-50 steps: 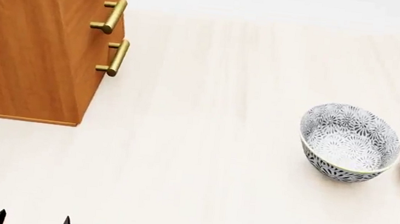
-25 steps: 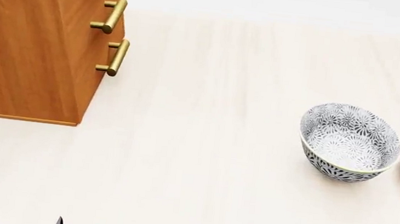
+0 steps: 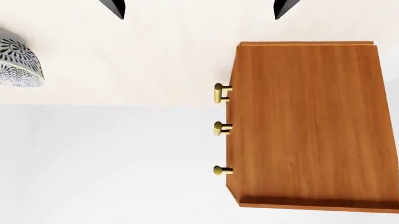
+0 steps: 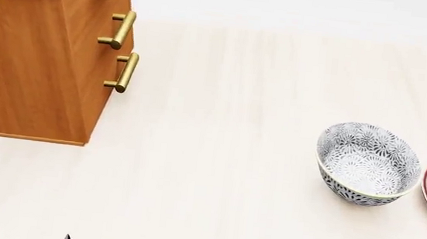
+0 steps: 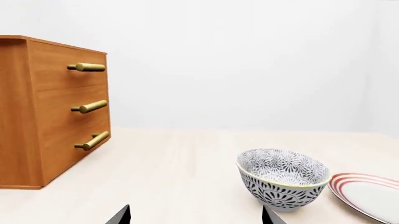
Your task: Put the bowl on top of the cabinet.
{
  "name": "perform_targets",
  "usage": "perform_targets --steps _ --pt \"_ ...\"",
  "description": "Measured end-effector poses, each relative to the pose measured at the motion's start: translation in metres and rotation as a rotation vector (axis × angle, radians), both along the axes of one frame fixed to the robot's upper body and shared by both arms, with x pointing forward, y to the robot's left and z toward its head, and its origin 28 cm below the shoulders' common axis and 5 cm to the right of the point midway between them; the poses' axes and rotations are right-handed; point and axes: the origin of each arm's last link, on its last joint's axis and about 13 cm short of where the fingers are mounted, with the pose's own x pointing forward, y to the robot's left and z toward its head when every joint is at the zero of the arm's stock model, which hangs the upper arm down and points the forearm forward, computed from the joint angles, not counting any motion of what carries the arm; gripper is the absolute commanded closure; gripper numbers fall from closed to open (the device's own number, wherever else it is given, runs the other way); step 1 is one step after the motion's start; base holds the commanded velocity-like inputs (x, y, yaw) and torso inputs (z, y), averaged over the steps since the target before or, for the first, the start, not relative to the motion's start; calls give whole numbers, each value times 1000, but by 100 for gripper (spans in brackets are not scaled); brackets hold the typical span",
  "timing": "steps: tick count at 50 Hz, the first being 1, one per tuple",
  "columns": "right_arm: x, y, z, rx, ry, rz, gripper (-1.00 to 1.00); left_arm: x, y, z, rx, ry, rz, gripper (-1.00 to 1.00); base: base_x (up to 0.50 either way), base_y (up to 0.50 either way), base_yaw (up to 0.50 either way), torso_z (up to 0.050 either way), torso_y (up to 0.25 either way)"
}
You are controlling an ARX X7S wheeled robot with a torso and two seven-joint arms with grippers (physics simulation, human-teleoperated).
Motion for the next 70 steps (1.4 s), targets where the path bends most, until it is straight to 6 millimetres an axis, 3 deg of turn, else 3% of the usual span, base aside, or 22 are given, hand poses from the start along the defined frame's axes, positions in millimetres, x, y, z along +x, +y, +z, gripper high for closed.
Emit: perform_targets --steps 17,25,51,70 --pt "-1 0 0 -5 -4 6 -100 0 0 0 -3 4 -8 -100 0 0 0 50 -12" --pt "-2 1 1 -12 -15 -1 -100 0 -1 0 -8 -3 -8 -100 130 0 0 0 0" --pt "-3 1 0 -26 -38 6 -100 1 -1 0 -13 -9 -7 -100 489 0 0 0 0" --pt "-4 1 1 -23 -47 0 -100 0 -1 0 -14 -14 -9 -100 78 0 0 0 0"
